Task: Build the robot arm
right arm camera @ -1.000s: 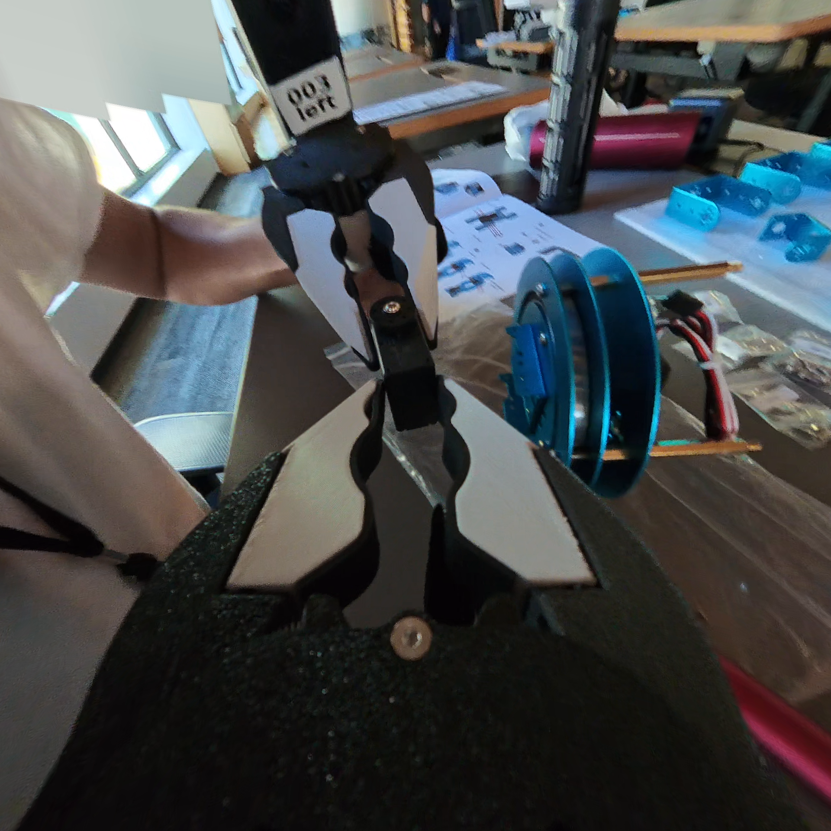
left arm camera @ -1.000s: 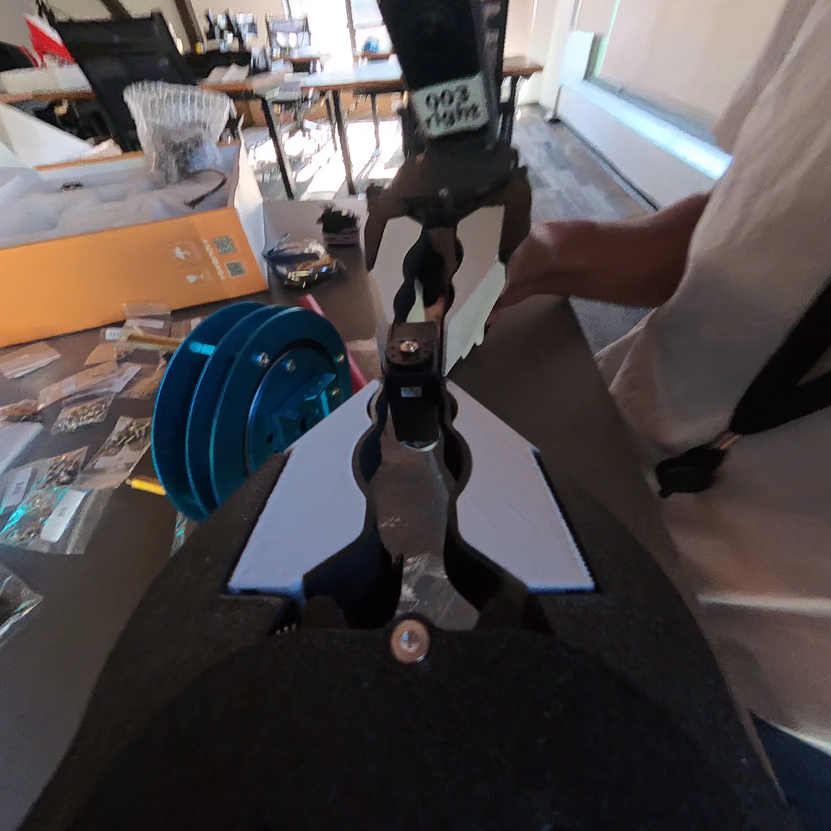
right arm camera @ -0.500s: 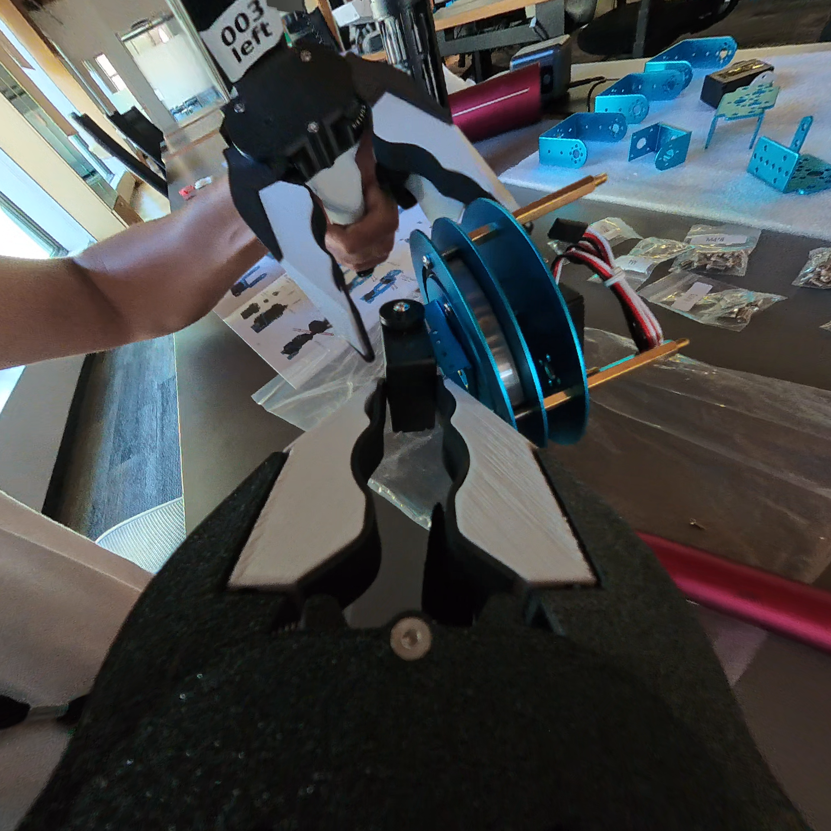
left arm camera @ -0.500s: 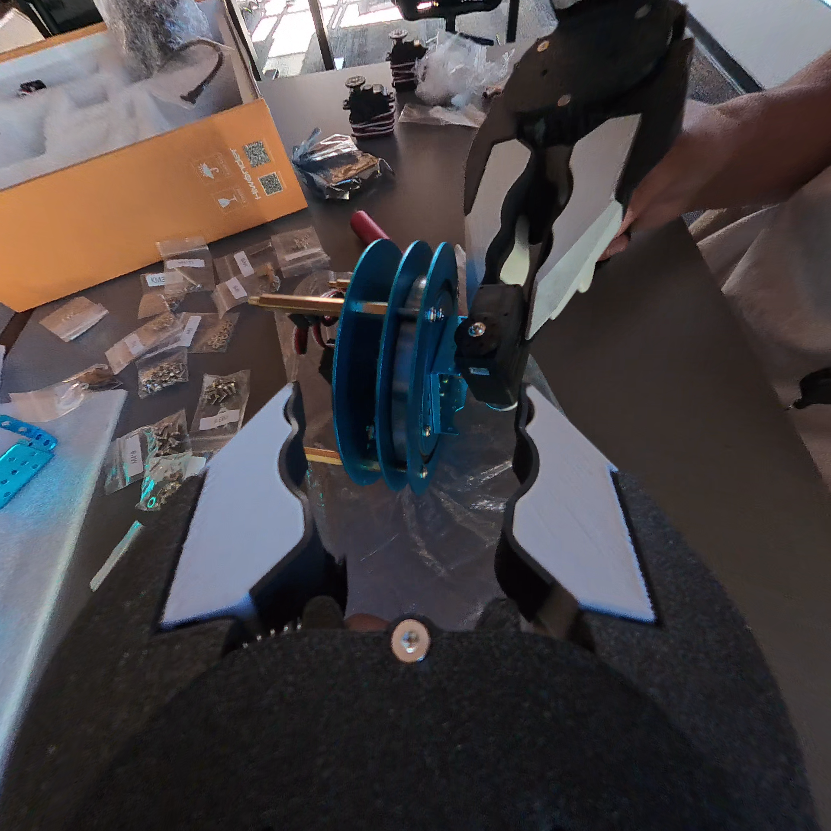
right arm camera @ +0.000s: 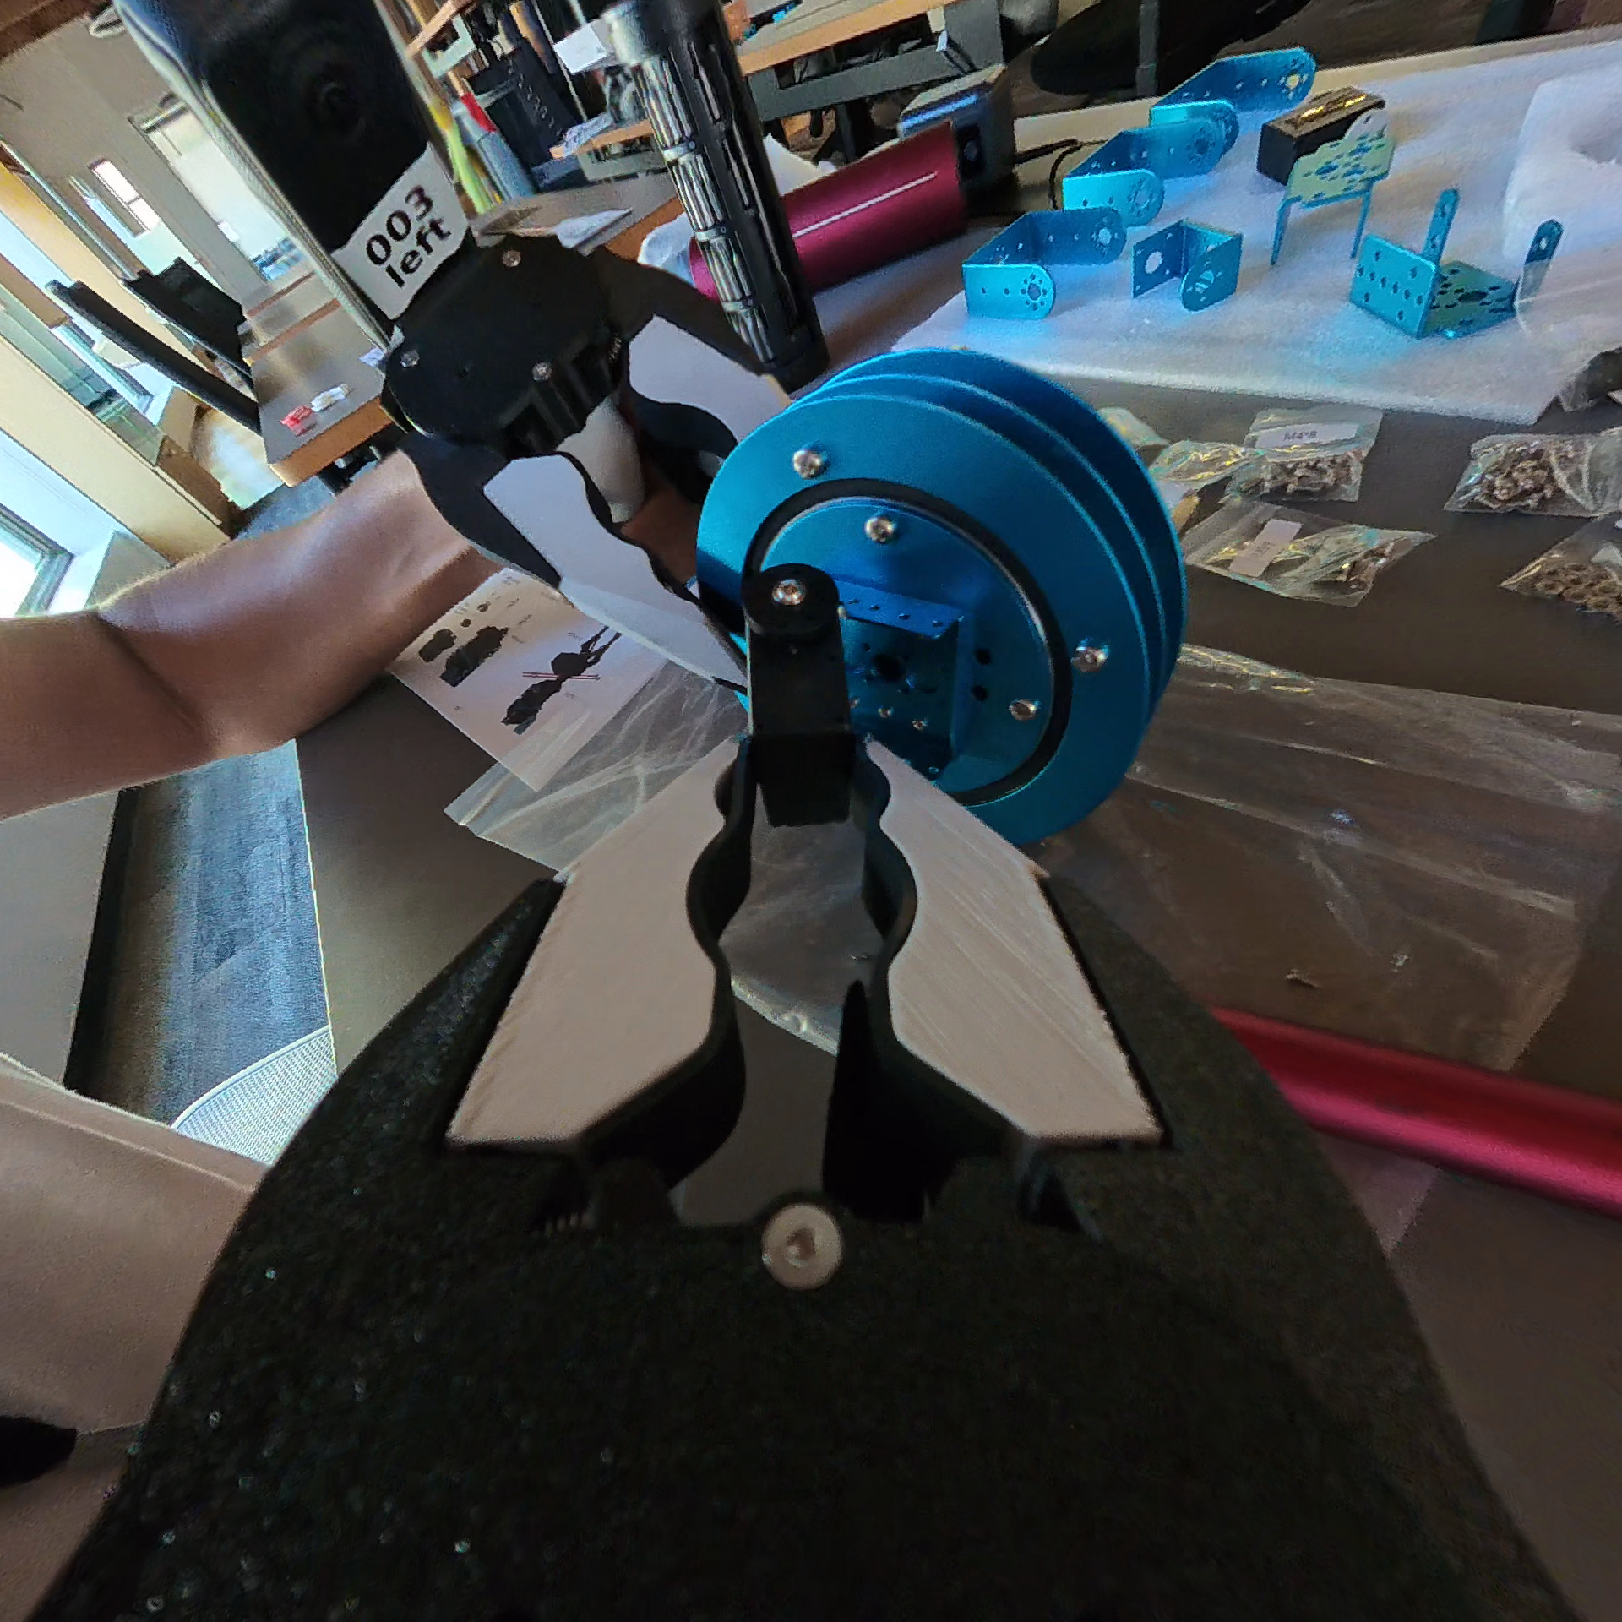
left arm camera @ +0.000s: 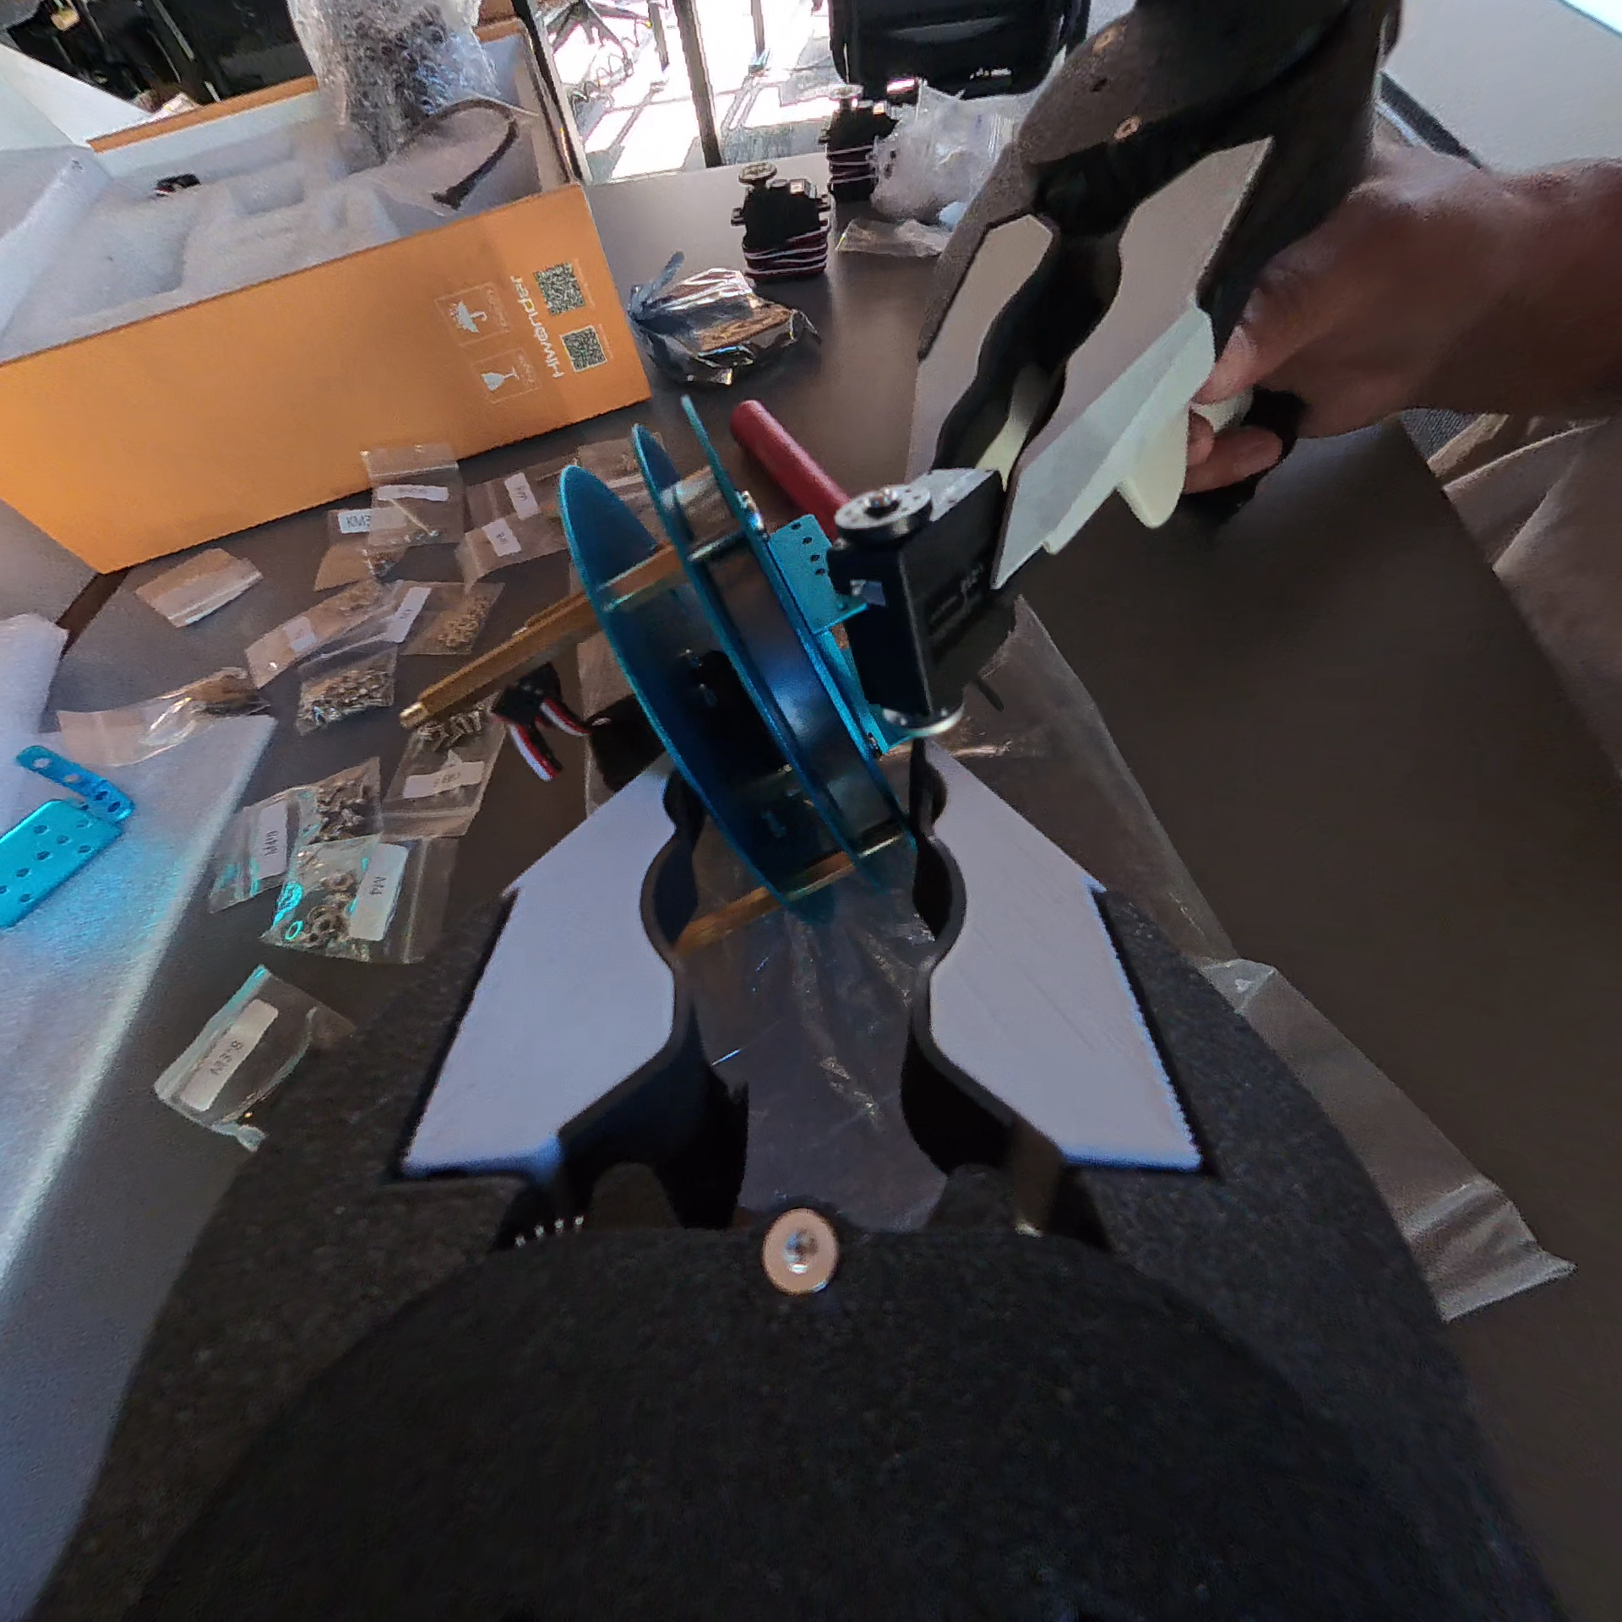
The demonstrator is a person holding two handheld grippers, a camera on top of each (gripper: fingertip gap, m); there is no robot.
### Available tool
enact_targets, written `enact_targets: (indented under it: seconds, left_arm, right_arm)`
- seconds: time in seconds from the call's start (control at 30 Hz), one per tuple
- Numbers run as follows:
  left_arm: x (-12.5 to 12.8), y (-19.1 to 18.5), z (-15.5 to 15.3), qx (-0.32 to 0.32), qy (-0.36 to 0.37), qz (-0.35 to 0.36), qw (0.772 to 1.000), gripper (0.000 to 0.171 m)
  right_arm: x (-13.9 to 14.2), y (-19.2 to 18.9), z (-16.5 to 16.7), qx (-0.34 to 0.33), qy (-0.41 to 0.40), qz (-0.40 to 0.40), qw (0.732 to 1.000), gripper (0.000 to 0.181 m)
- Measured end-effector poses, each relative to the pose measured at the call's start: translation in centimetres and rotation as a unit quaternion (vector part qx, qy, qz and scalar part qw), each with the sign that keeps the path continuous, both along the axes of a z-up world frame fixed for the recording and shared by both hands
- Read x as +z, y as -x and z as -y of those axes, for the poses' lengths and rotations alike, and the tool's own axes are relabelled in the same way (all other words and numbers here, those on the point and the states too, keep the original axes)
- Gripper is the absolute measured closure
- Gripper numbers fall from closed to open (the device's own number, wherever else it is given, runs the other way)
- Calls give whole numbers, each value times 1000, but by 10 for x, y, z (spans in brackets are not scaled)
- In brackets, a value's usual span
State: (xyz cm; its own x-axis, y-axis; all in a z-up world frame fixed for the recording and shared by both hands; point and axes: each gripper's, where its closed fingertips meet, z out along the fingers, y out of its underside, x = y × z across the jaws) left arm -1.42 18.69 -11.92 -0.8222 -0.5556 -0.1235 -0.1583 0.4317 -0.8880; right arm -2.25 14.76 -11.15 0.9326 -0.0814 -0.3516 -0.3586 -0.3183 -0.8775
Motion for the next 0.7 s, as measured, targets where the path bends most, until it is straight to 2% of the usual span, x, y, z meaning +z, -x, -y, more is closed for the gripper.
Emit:
enact_targets:
  seconds: [0.23,0.4,0.47,0.7]
  left_arm:
    - [0,4,2,-12,8,3,1000,130]
    - [-1,2,0,4,10,-3,1000,131]
    - [-1,3,1,7,5,-1,1000,132]
    - [0,2,2,18,6,1,1000,133]
  right_arm:
    - [-2,6,5,108,34,0,994,162]
    - [-7,9,1,131,50,12,990,162]
    - [-10,5,-1,123,59,44,990,162]
    - [-11,0,1,106,73,68,989,161]
